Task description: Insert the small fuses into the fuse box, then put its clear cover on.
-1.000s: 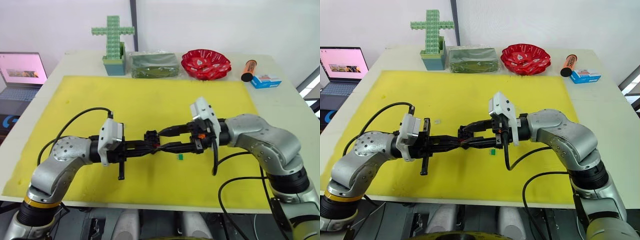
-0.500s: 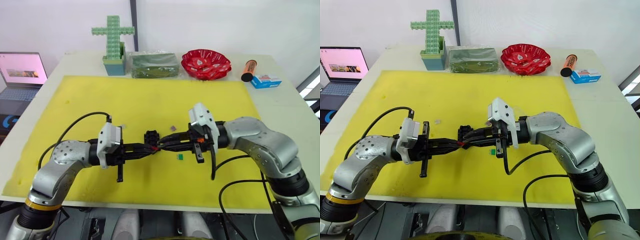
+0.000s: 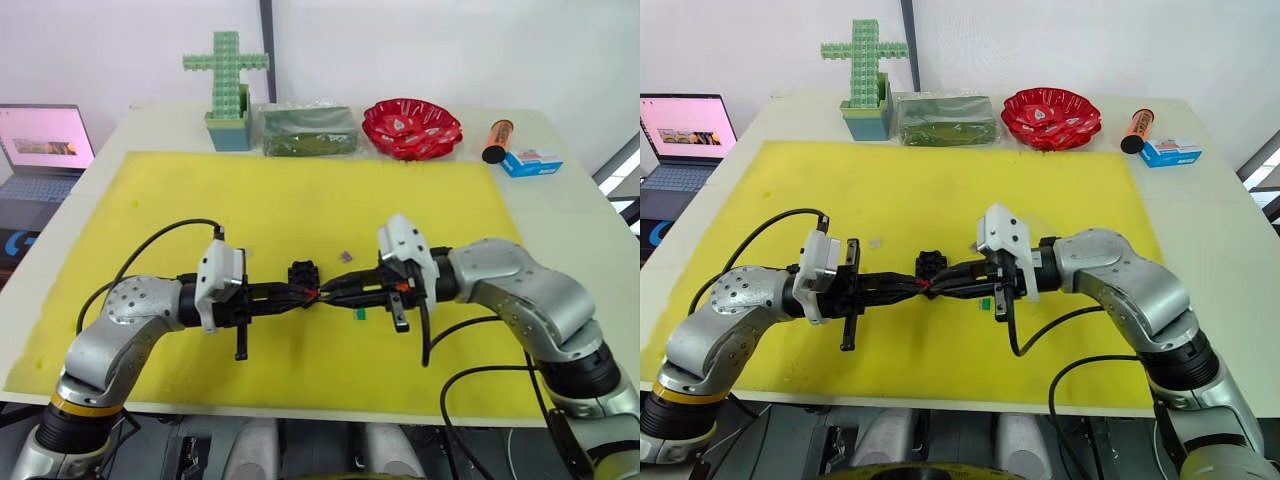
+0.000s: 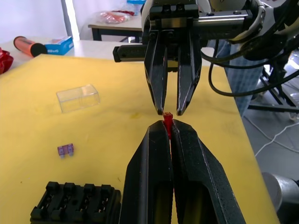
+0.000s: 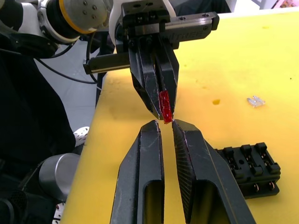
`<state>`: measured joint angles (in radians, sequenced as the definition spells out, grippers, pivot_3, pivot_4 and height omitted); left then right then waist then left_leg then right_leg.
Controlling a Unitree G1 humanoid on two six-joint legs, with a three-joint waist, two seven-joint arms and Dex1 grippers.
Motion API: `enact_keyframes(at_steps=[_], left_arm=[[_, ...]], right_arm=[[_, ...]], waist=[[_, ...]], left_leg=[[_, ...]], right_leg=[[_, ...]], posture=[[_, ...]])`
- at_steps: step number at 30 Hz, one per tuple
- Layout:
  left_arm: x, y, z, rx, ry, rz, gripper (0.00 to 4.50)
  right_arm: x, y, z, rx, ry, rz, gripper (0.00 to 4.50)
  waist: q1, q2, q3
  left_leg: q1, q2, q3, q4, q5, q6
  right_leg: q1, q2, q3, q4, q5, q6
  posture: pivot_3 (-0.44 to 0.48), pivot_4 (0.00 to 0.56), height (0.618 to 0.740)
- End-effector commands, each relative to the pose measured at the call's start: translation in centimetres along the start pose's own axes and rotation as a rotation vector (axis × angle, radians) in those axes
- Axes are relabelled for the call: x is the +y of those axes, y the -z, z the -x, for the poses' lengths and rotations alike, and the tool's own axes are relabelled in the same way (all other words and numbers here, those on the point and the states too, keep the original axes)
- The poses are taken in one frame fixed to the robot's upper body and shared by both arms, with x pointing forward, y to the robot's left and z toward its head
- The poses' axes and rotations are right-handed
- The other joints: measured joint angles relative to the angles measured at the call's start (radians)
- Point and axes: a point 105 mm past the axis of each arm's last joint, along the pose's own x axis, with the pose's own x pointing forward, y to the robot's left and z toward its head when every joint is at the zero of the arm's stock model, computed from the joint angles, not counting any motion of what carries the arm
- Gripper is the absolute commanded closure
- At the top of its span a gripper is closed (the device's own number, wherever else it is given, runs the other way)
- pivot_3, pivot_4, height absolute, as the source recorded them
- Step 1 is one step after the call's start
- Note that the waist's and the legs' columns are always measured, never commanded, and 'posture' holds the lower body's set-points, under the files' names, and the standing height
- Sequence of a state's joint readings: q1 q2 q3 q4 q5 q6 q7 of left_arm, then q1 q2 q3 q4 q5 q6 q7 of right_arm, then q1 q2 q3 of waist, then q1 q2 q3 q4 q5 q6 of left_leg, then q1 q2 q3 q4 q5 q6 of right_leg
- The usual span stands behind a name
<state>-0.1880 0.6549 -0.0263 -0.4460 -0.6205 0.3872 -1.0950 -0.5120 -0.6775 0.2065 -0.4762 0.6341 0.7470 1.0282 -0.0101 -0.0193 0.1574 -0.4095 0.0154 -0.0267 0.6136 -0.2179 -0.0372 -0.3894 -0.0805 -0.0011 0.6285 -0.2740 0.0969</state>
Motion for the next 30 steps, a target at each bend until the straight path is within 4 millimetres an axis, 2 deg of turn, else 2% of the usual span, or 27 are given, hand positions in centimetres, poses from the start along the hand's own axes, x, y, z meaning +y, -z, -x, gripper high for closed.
enact_keyframes(at_steps=[1, 17, 30], left_arm=[[-0.42, -1.17, -0.46, -0.021, 0.022, -0.035, 4.5], [-0.42, -1.17, -0.54, -0.009, 0.021, -0.025, 4.5], [-0.57, -1.21, -0.66, -0.01, 0.03, -0.023, 4.5]], right_arm=[[0.52, -0.9, -0.12, -0.023, -0.016, 0.055, 4.04], [0.5, -1.76, 0.11, -0.057, -0.02, 0.045, 4.04], [0.44, -1.72, -0.21, -0.069, -0.014, 0.043, 4.04]], waist=[[0.0, 0.0, 0.0], [0.0, 0.0, 0.0], [0.0, 0.0, 0.0]], left_leg=[[0.0, 0.0, 0.0, 0.0, 0.0, 0.0], [0.0, 0.0, 0.0, 0.0, 0.0, 0.0], [0.0, 0.0, 0.0, 0.0, 0.0, 0.0]], right_leg=[[0.0, 0.0, 0.0, 0.0, 0.0, 0.0], [0.0, 0.0, 0.0, 0.0, 0.0, 0.0], [0.0, 0.0, 0.0, 0.0, 0.0, 0.0]], posture=[[0.0, 0.15, 0.74], [0.0, 0.15, 0.74], [0.0, 0.15, 0.74]])
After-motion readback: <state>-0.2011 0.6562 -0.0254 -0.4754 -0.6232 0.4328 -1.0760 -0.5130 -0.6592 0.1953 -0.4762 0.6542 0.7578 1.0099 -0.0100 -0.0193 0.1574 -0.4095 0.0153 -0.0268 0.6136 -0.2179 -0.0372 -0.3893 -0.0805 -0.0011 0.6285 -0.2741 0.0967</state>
